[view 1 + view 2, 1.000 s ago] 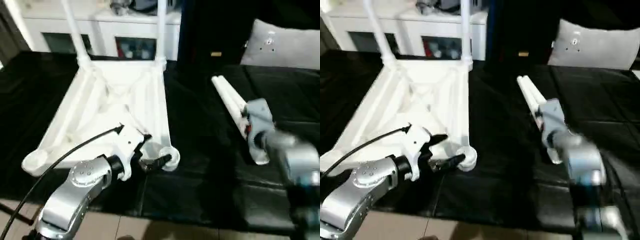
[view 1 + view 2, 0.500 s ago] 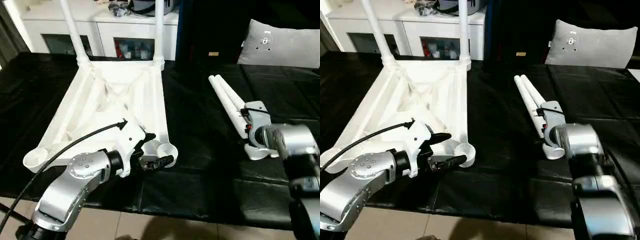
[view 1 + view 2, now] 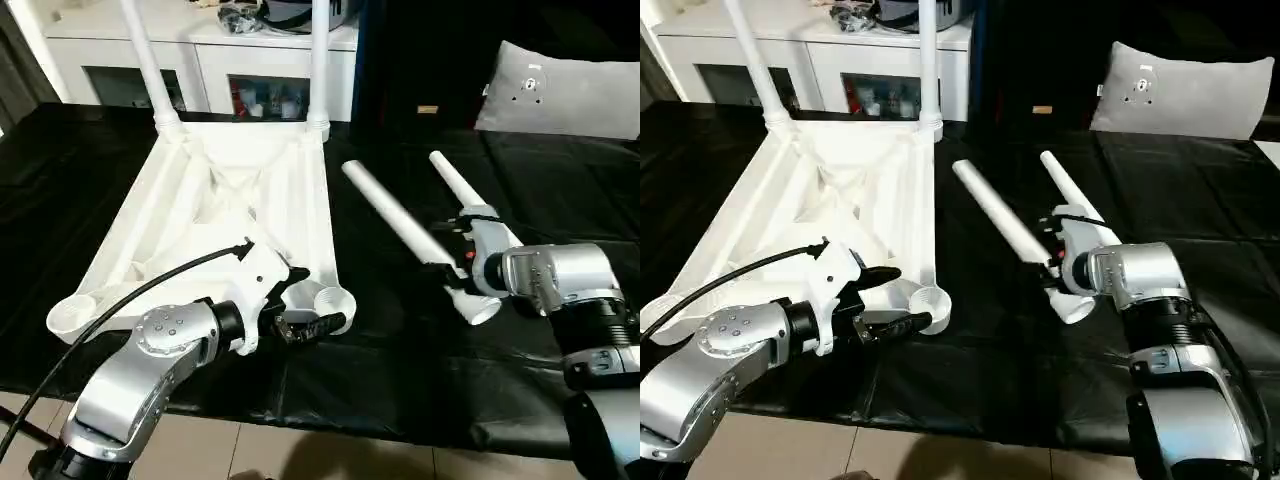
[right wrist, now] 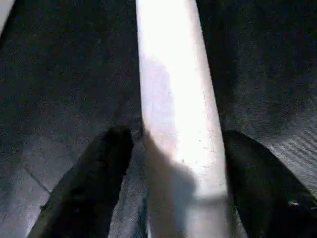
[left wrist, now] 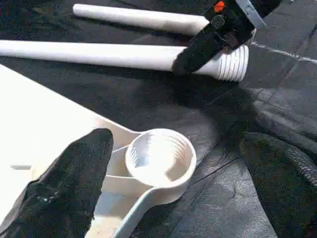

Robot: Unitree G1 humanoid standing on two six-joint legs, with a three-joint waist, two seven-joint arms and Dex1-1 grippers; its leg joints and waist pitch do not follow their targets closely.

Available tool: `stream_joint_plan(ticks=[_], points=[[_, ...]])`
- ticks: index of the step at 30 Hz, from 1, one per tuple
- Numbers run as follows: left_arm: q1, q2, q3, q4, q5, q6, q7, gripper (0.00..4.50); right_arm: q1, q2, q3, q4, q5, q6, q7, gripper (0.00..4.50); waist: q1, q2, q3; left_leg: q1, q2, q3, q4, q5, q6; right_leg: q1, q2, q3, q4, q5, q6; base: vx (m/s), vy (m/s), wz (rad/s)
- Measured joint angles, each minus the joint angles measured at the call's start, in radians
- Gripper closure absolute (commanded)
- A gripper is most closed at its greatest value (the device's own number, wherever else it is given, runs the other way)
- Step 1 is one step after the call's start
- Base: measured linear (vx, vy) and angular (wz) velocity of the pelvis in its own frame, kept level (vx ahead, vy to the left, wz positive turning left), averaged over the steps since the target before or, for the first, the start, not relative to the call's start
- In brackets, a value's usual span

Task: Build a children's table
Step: Pick table leg

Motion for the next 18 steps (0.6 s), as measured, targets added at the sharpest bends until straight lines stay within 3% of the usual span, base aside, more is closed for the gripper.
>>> stream_joint_plan(ticks=[11,18], points=[[-0.013,-0.014,0.012,-0.002,0.002,0.001,0.029,0.0,-0.035,0.006,0.029,0.084,-0.02,-0.027,0.039,2.49,-0.001,-0.019,0.001,0.001,0.0,0.001,-0.004,0.001,-0.001,0.0,0.0,0.0,-0.001,0.0,0.0,0.0,0.0,0.0],[-0.017,-0.029,0.018,0.014,0.004,-0.002,0.054,0.0,-0.031,0.006,0.001,0.09,0.0,-0.037,0.048,2.6,-0.001,-0.022,0.003,0.001,0.0,0.002,-0.006,0.001,-0.001,-0.001,0.0,0.0,-0.001,0.0,0.0,0.0,0.0,0.0]])
